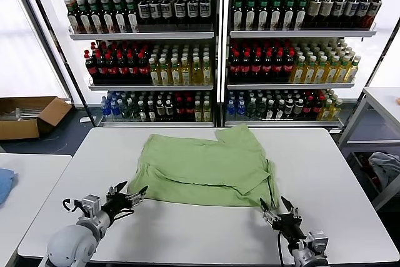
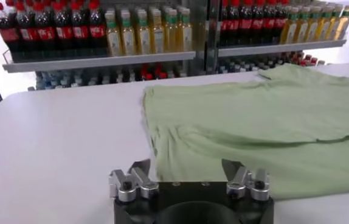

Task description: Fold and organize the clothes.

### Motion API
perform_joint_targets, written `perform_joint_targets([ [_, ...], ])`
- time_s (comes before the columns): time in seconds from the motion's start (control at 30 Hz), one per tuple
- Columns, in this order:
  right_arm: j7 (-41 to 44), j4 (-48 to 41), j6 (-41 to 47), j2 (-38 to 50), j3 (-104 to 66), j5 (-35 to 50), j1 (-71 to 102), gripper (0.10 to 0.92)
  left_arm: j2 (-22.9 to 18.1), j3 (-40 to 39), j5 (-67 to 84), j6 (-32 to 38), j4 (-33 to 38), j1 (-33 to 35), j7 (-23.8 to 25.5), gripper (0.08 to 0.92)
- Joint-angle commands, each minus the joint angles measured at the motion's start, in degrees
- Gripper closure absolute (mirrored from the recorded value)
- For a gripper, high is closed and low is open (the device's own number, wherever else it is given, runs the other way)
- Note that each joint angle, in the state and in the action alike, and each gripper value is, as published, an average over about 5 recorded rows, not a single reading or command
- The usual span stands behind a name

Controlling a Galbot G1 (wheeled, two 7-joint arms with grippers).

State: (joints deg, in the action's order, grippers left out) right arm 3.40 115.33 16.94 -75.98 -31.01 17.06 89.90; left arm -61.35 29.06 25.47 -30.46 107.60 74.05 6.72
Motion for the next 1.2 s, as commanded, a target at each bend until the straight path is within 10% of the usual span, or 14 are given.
perform_joint_targets([
  [0.03, -0.1, 0.2, 0.0, -0.6, 1.7, -2.0, 1.5, 0.547, -0.7, -0.6, 1.7, 0.5, -2.9, -0.8, 0.2, 0.365],
  [0.43, 0.3, -0.5, -0.6, 0.4, 1.5, -1.6, 1.0, 0.877, -0.9, 0.2, 2.7, 1.0, -3.5, 0.9, 0.5, 0.712],
  [0.67, 0.9, 1.1, -1.0, 1.0, 0.2, -0.9, 2.1, 0.917, 0.1, 0.9, 3.8, 0.8, -1.5, 3.1, -0.2, 0.893],
  [1.2, 2.0, 9.7, -0.9, 4.9, -5.5, 1.9, 15.5, 0.917, -3.4, 10.4, 1.6, -1.2, 15.6, 25.4, -0.7, 0.915],
])
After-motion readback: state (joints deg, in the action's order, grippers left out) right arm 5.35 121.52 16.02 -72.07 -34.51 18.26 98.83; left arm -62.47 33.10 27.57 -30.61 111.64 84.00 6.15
